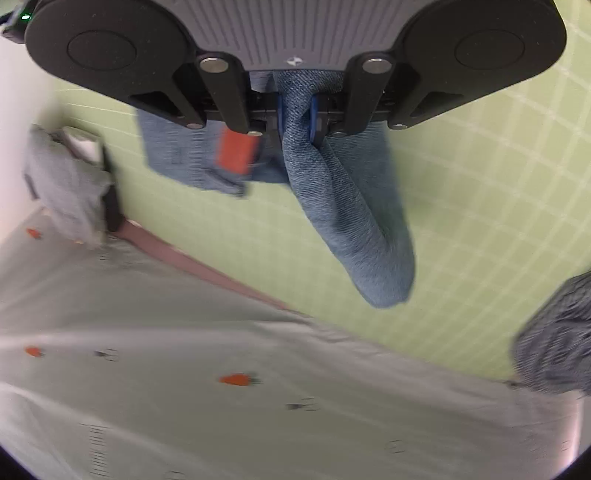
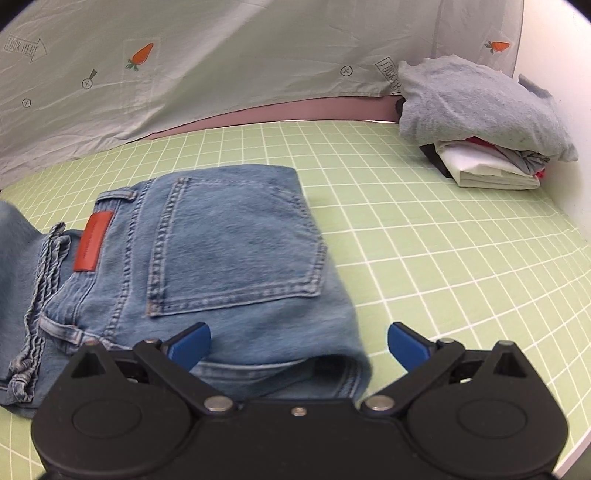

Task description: Fold clothes

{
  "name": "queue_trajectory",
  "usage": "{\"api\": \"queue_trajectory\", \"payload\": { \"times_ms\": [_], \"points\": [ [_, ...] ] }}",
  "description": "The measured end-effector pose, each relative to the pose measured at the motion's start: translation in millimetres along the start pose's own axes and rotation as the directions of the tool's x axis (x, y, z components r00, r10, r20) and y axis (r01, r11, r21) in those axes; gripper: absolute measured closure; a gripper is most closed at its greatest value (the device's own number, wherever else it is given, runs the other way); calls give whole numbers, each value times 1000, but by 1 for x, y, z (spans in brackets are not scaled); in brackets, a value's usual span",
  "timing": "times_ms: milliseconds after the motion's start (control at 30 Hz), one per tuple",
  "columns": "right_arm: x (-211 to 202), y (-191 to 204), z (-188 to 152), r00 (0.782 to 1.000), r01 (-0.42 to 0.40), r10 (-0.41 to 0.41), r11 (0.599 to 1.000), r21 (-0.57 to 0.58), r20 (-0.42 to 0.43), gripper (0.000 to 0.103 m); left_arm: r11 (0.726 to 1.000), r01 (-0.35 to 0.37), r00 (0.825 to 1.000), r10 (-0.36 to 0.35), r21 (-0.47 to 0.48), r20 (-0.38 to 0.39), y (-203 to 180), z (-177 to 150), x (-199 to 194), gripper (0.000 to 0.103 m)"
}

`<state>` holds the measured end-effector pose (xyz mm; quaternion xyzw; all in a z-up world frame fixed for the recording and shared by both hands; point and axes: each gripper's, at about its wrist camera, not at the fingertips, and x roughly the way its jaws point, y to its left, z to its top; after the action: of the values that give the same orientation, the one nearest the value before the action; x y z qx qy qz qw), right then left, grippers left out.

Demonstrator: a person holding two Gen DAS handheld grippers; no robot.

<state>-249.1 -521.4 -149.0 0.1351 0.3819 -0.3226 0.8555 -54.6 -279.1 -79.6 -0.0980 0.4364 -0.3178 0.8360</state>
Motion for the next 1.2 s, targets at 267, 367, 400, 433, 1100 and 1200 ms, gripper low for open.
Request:
{"api": "queue_trajectory", "payload": {
  "times_ms": [267, 367, 400, 433, 1100, 1200],
  "points": [
    [4, -58, 3, 1000, -4, 4, 999, -32, 6, 0, 993, 106, 965, -114, -46, -235, -100, -58, 112, 89],
    [6, -82, 2, 1000, 4, -4, 1000, -31, -1, 0, 985, 70, 958, -111, -160, -265, -93, -78, 148, 89],
    [7, -89, 2, 1000, 7, -7, 1000, -27, -3, 0, 978, 65, 957, -117, -200, -264, -90, -78, 151, 89],
    [8, -96, 1, 1000, 11, -11, 1000, -23, -5, 0, 969, 59, 956, -124, -241, -264, -88, -78, 152, 89],
    [19, -88, 32, 993, -120, 118, 990, 73, 30, 0, 988, -120, 988, 128, 101, -83, -120, -42, 82, 0],
    [19, -71, 47, 983, -172, 166, 981, 87, 72, 0, 950, -270, 955, 285, 156, -85, -95, -40, 84, 0]
  ]
}}
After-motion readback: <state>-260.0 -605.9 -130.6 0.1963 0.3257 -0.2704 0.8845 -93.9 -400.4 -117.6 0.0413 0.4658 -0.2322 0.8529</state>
